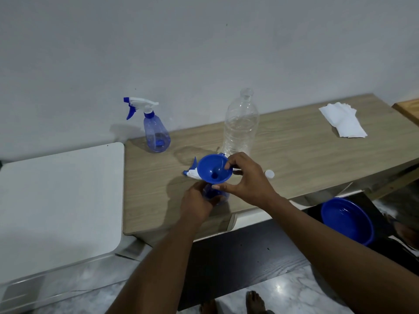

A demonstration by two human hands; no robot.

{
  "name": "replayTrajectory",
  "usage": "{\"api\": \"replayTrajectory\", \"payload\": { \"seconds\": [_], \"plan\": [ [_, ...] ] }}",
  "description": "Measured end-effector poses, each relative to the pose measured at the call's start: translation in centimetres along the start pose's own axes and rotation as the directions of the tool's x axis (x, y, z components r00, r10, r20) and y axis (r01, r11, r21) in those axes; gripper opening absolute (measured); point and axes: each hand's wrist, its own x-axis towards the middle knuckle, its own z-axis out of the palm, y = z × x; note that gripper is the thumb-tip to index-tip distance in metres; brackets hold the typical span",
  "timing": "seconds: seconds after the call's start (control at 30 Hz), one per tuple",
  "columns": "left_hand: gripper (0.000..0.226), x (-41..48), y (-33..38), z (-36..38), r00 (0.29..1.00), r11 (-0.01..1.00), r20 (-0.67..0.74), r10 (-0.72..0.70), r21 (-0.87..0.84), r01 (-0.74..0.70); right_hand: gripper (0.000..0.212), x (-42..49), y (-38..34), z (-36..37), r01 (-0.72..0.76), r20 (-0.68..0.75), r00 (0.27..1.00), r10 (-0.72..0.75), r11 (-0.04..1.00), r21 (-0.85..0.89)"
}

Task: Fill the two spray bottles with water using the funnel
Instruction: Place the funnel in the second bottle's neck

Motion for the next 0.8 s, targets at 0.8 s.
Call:
{"api": "replayTrajectory", "payload": {
  "seconds": [0.8],
  "plan": [
    [0.045,-1.1,2.0,2.0,0.984,0.990,-0.112,-0.137,-0.058,0.131,0.086,9.1,2.3,-5.5,-0.268,-0.026,0.961,0.277,0.948,0.174]
  ]
}}
